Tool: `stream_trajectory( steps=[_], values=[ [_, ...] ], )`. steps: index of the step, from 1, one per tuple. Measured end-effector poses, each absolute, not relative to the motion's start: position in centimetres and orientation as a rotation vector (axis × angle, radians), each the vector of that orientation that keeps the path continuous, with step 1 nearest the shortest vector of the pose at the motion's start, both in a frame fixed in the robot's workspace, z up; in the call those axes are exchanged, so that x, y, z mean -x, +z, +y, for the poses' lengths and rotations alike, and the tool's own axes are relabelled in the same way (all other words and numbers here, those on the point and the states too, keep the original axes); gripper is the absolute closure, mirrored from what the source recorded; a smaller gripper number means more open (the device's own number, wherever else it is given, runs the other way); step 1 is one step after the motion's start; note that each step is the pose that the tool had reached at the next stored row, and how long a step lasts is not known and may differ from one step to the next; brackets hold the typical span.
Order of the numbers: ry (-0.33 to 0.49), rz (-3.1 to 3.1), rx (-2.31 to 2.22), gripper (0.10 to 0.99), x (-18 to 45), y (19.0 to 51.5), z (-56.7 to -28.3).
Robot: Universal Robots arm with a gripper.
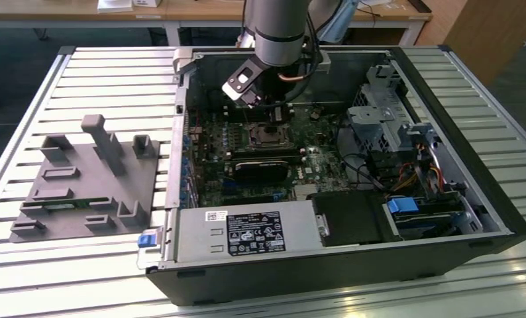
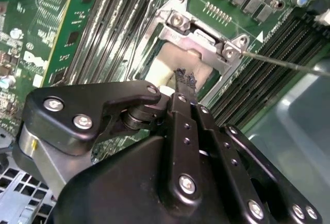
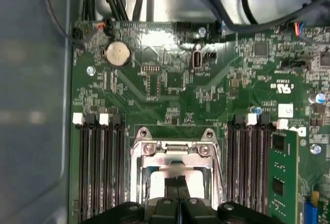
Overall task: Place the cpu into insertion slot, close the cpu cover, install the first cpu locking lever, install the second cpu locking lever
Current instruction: 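Close the cpu cover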
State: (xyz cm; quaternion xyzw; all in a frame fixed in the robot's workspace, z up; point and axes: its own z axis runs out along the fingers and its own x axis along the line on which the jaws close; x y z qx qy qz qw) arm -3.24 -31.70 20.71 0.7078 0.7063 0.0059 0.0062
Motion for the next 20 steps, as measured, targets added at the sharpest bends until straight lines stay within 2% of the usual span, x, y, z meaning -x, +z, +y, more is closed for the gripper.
stream_trajectory(
  steps=[20],
  values=[
    [0.018,2.21,-2.215,0.98,5.5,20.0,-31.7]
  ],
)
